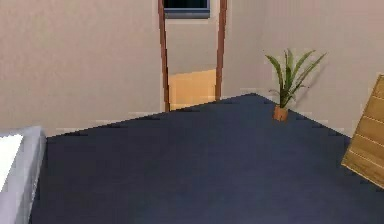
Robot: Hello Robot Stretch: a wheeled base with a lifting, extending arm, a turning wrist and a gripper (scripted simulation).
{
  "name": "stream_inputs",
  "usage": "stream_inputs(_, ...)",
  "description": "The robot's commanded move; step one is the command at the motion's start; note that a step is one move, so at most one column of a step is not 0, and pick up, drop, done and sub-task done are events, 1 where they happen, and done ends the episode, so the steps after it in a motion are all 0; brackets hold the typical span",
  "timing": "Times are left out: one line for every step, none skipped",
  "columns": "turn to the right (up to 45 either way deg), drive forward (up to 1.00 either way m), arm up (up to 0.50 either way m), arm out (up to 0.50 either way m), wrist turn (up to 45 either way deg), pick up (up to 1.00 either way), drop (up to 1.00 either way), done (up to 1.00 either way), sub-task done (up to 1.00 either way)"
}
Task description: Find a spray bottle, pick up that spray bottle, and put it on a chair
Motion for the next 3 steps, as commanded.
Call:
stream_inputs(0.0, 1.0, 0.0, 0.0, 0.0, 0.0, 0.0, 0.0, 0.0)
stream_inputs(3.0, 0.0, 0.0, 0.0, 0.0, 0.0, 0.0, 0.0, 0.0)
stream_inputs(0.0, 1.0, 0.0, 0.0, 0.0, 0.0, 0.0, 0.0, 0.0)
